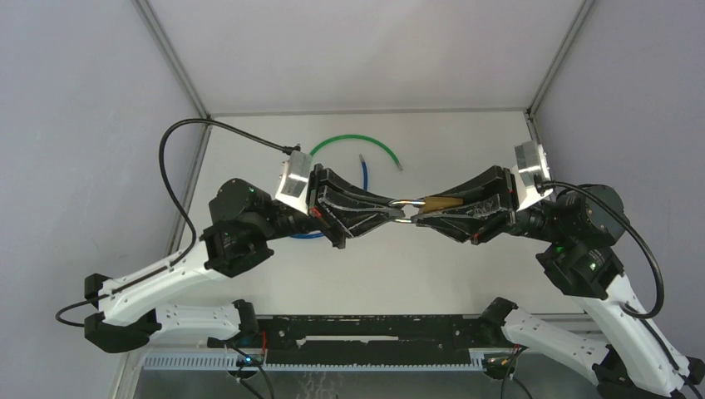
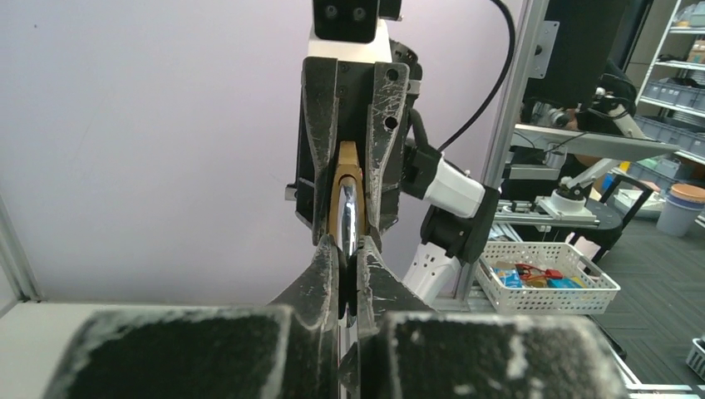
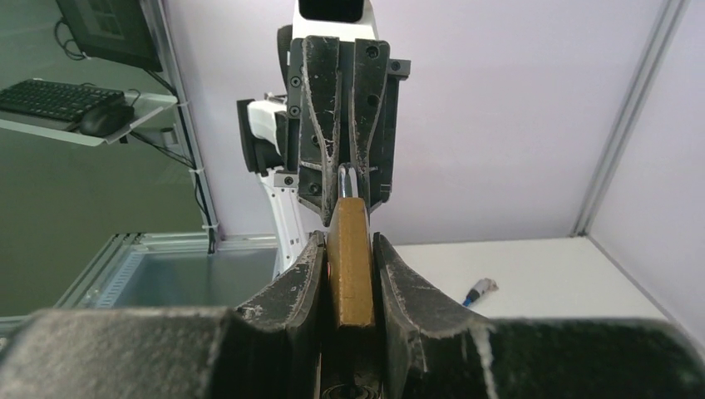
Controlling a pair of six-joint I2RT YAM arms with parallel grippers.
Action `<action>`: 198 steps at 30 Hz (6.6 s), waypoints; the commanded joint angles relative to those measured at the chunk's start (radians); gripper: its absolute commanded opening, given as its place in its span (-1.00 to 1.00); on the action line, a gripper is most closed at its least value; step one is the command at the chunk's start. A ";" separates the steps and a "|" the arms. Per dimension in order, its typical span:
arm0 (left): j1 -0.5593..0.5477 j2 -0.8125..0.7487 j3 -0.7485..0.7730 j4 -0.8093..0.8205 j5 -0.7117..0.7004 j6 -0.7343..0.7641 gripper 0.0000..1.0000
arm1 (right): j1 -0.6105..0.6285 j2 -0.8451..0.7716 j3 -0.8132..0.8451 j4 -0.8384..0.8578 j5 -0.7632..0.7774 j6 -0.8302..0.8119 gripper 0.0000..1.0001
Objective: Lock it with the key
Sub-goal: Lock the lock.
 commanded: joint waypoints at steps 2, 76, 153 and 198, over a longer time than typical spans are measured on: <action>-0.020 0.119 -0.025 -0.267 0.107 -0.028 -0.77 | 0.004 0.065 0.043 -0.055 0.234 -0.138 -1.00; 0.160 -0.150 -0.118 -0.129 0.086 0.090 -0.37 | -0.083 -0.027 -0.056 -0.053 -0.037 -0.073 -1.00; -0.133 0.195 -0.039 -0.070 0.067 0.075 -1.00 | -0.054 0.191 0.004 0.068 0.155 -0.058 -1.00; -0.164 0.299 0.205 -0.609 0.080 0.191 -1.00 | 0.035 0.131 0.150 -0.237 0.230 -0.257 -1.00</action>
